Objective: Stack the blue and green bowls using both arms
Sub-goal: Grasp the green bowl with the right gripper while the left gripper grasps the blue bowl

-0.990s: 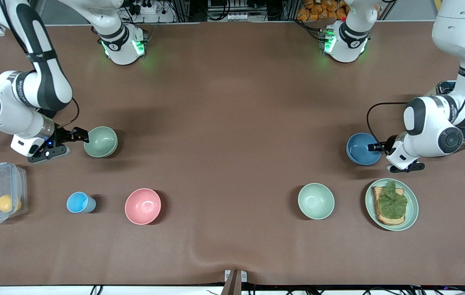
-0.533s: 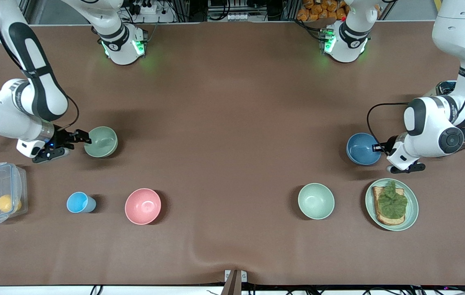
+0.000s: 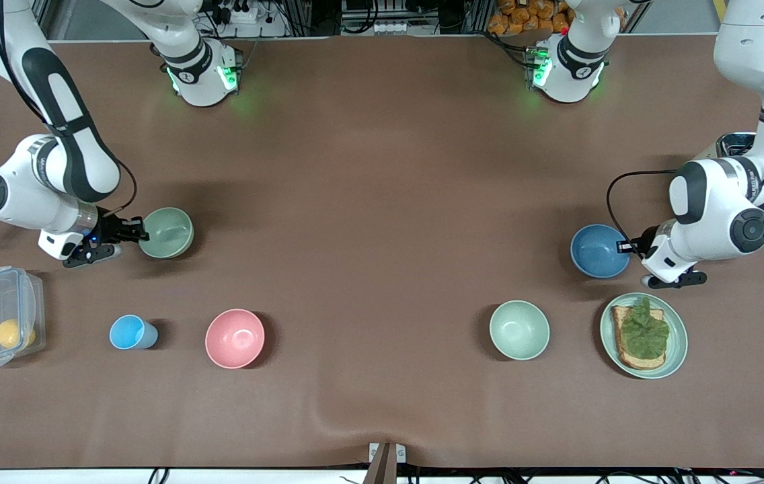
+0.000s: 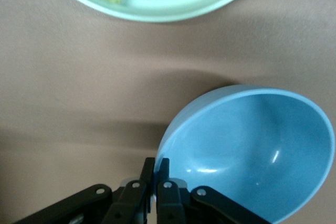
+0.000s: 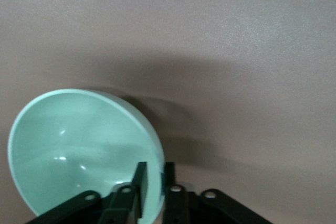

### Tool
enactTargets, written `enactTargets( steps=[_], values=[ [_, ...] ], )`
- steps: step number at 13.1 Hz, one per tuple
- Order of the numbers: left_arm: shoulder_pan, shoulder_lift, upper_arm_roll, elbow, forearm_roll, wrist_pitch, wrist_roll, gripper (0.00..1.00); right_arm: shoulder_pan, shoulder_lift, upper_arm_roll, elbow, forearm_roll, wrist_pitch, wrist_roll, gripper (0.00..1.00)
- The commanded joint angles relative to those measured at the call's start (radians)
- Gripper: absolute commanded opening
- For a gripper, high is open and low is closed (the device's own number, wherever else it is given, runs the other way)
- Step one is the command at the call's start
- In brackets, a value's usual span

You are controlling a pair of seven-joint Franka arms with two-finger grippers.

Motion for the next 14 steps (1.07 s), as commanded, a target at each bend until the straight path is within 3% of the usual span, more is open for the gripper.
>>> enactTargets(
  steps=[1,7,10,14],
  values=[
    [0.014,-0.014,-0.008,0.025,0.010,-0.002,0.037,0.00,-0.014,0.002,0.013,-0.010,0.019,0.013,-0.023,0.00],
    [0.014,-0.036,-0.009,0.039,0.007,-0.002,0.077,0.00,0.036,-0.029,0.030,0.020,0.079,-0.110,0.036,0.00],
    [0.012,-0.076,-0.020,0.046,0.006,-0.013,0.085,0.00,0.143,-0.081,0.030,0.032,0.079,-0.162,0.213,0.00],
    [0.014,-0.083,-0.049,0.175,0.006,-0.123,0.091,0.00,0.343,-0.127,0.031,0.041,0.080,-0.165,0.538,0.00]
  ],
)
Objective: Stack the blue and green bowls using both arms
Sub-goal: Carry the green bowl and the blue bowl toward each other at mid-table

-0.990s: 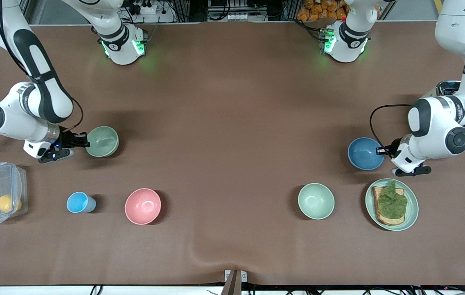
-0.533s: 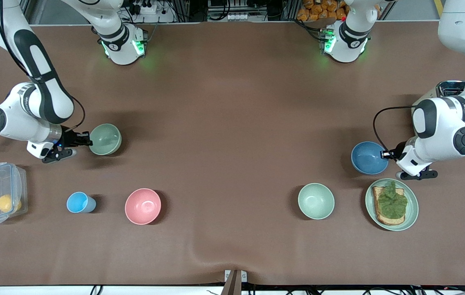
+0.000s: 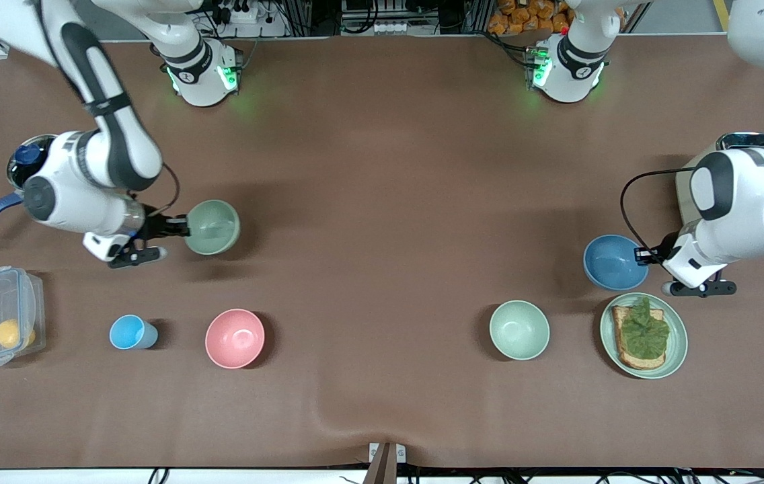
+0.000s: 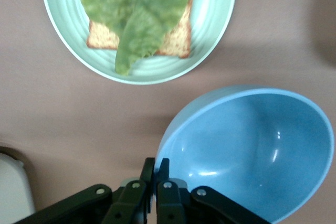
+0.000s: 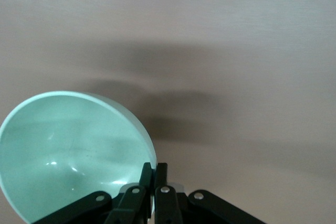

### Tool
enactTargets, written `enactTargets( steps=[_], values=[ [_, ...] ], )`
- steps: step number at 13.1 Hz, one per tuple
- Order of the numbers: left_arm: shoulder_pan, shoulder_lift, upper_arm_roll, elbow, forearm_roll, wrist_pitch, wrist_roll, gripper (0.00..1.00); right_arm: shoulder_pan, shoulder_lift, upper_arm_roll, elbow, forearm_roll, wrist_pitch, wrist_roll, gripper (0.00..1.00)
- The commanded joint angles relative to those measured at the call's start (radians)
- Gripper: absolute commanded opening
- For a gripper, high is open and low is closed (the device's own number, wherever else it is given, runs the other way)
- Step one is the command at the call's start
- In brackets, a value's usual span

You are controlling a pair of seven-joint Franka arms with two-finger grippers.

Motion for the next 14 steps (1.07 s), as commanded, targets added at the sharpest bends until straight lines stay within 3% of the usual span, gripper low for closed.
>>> enactTargets(
  steps=[1,4,9,12,14],
  values=[
    [0.010,-0.008,-0.037,0.081,0.006,-0.062,0.021,0.00,0.116,-0.037,-0.004,0.009,0.017,-0.007,0.208,0.00],
    [-0.001,-0.004,-0.074,0.121,-0.009,-0.062,-0.005,0.00,0.251,-0.025,-0.006,0.048,0.040,0.016,0.447,0.00],
    [-0.004,-0.001,-0.192,0.149,-0.019,-0.064,-0.175,0.00,0.388,-0.008,-0.006,0.070,0.042,0.068,0.679,0.00],
    [-0.016,0.002,-0.267,0.153,-0.011,-0.064,-0.330,0.00,0.509,0.044,-0.007,0.098,0.040,0.129,0.837,0.00],
    [-0.065,0.004,-0.278,0.153,-0.006,-0.064,-0.423,0.00,0.598,0.110,-0.007,0.139,0.039,0.177,0.954,0.00]
  ],
)
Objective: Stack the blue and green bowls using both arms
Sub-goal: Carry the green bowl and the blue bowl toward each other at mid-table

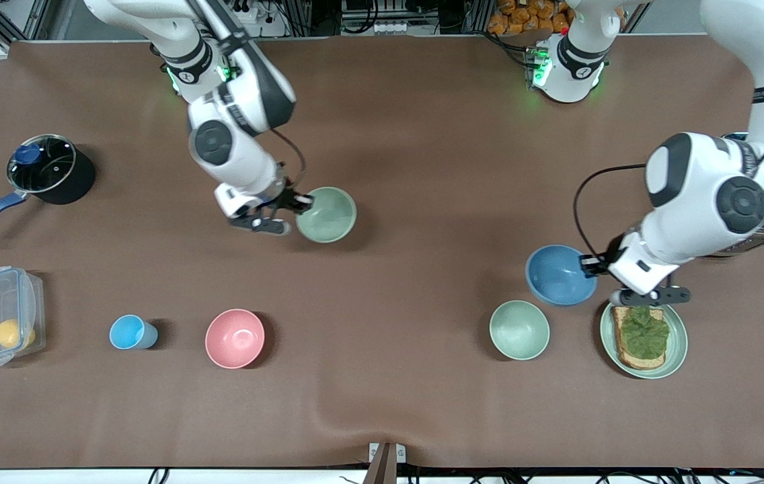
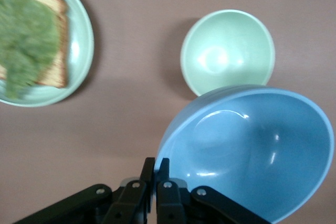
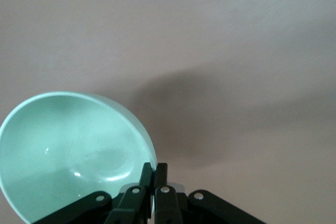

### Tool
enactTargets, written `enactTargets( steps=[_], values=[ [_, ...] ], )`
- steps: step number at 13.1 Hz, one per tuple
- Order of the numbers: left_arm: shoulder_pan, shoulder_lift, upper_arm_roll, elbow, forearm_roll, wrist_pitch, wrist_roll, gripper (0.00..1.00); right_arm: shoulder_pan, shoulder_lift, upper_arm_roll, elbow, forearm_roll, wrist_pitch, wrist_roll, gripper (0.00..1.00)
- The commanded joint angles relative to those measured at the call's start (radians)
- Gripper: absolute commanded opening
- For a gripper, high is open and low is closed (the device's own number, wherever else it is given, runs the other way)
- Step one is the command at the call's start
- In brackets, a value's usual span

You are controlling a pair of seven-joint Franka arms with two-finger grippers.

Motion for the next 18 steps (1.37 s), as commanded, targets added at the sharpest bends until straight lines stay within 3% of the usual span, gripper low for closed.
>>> enactTargets(
  steps=[1,5,13,14,15,16,17,18],
  values=[
    [-0.059,0.010,-0.011,0.023,0.001,-0.021,-0.116,0.00,0.097,0.107,-0.013,0.098,0.015,0.027,0.134,0.00],
    [-0.086,0.013,-0.011,0.020,0.002,-0.021,-0.149,0.00,0.174,0.203,-0.013,0.137,0.008,0.143,0.243,0.00],
    [-0.129,0.020,-0.014,0.022,-0.012,-0.021,-0.164,0.00,0.221,0.269,-0.019,0.192,0.004,0.154,0.337,0.00],
    [-0.135,0.023,-0.014,0.022,-0.015,-0.024,-0.164,0.00,0.221,0.270,-0.019,0.197,0.004,0.154,0.342,0.08],
    [-0.135,0.026,-0.025,0.022,-0.027,-0.035,-0.164,0.00,0.221,0.270,-0.019,0.197,0.004,0.154,0.342,0.27],
    [-0.135,0.028,-0.028,0.020,-0.047,-0.044,-0.163,0.00,0.221,0.272,-0.019,0.197,0.004,0.154,0.342,0.35],
    [-0.138,0.028,-0.029,0.017,-0.056,-0.049,-0.163,0.00,0.209,0.275,-0.019,0.199,0.007,0.153,0.342,0.78],
    [-0.147,0.028,-0.029,0.012,-0.059,-0.049,-0.163,0.00,0.206,0.269,-0.019,0.200,0.008,0.148,0.340,1.00]
  ],
)
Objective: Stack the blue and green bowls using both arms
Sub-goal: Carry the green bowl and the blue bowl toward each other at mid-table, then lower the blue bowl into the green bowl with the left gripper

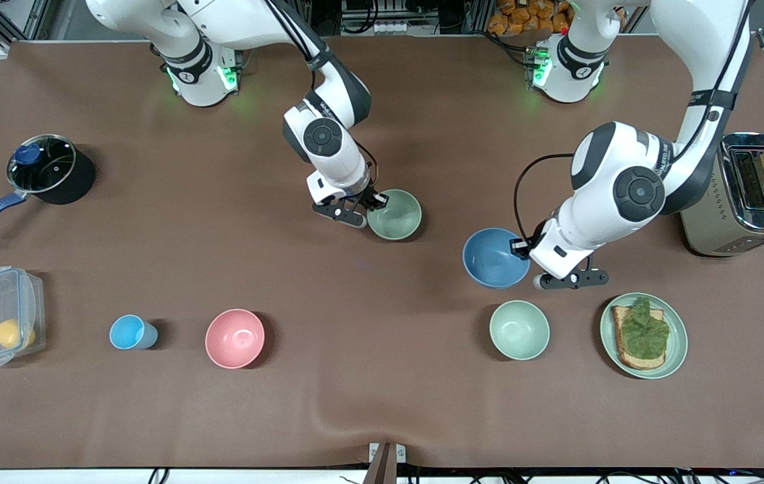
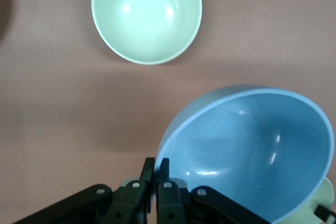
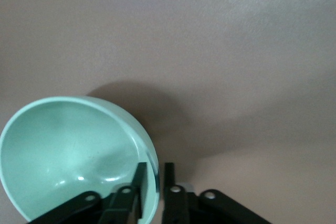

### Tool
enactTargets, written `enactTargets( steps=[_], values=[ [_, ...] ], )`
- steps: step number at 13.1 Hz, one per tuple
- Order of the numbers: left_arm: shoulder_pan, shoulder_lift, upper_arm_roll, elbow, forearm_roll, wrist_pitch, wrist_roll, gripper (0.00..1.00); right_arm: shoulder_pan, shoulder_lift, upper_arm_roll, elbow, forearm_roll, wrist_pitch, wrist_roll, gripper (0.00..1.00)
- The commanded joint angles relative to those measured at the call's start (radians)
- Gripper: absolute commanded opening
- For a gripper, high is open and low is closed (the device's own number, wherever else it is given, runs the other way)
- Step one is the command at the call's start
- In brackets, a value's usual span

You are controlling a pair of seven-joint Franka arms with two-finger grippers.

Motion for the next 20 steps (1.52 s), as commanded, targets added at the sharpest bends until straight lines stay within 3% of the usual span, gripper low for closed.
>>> enactTargets(
  steps=[1,5,7,13,20],
  values=[
    [-0.020,0.009,-0.003,0.006,-0.044,-0.021,-0.015,0.00,-0.006,0.005,-0.014,0.030,0.012,-0.019,0.015,1.00],
    [-0.080,0.024,-0.003,-0.015,-0.101,-0.021,-0.021,0.00,-0.082,-0.039,-0.011,0.060,0.022,-0.151,0.048,1.00],
    [-0.118,0.038,-0.003,-0.017,-0.139,-0.021,-0.021,0.00,-0.127,-0.056,-0.008,0.085,0.126,-0.216,0.142,1.00],
    [-0.229,0.081,-0.001,-0.014,-0.146,-0.007,-0.024,0.00,-0.197,-0.032,-0.012,0.077,0.416,-0.207,0.225,1.00],
    [-0.242,0.090,-0.001,-0.028,-0.146,-0.007,-0.064,0.00,-0.208,0.060,-0.011,0.079,0.516,-0.142,0.220,1.00]
  ],
)
